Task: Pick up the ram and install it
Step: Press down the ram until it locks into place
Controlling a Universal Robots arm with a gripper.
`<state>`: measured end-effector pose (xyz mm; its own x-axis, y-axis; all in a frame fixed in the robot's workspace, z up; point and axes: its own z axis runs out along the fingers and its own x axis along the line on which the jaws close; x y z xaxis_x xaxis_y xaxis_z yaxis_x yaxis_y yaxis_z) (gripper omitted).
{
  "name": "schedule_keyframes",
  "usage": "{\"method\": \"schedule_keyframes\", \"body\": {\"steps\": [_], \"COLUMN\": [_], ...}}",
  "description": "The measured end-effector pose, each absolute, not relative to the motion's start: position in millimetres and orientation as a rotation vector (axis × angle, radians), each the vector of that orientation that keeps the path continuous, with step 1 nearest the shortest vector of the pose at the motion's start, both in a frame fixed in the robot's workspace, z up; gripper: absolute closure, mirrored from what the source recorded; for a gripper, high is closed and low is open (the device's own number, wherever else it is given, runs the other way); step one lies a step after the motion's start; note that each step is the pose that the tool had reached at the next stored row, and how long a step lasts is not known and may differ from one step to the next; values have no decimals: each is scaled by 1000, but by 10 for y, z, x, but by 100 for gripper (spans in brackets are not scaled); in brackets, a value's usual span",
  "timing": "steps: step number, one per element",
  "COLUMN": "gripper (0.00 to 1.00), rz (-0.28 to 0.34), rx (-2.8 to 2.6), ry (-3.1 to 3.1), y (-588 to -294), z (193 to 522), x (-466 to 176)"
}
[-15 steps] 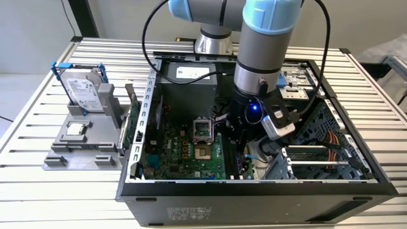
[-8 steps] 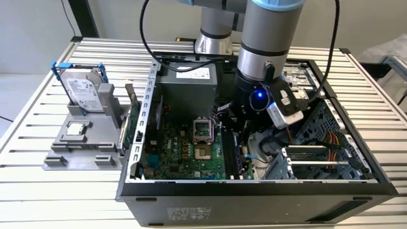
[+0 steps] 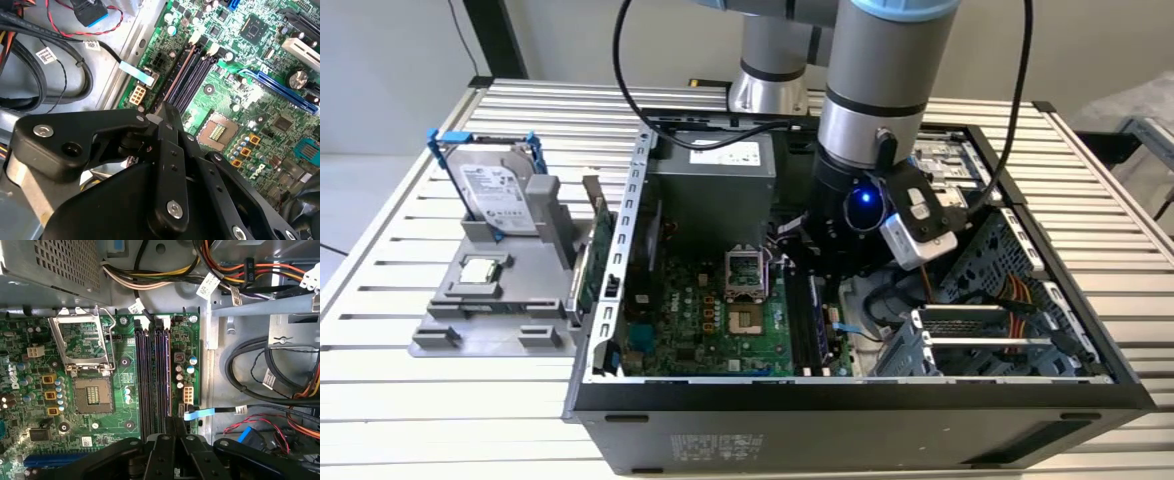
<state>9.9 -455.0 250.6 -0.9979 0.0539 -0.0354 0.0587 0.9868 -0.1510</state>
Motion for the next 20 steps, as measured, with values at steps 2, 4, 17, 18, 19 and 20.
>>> {"method": "schedule_keyframes", "body": {"steps": [2, 4, 17, 18, 19, 20], "gripper": [100, 100, 100, 100, 100, 100], "rz": [-237, -237, -236, -236, -235, -214], "rx": [75, 75, 75, 75, 75, 75], "ry": [3100, 3100, 3100, 3100, 3100, 3102], "y": [-4550, -4550, -4550, -4550, -4550, -4554], "z": [2506, 2506, 2504, 2504, 2505, 2507], "x": [99, 99, 100, 98, 98, 97]}}
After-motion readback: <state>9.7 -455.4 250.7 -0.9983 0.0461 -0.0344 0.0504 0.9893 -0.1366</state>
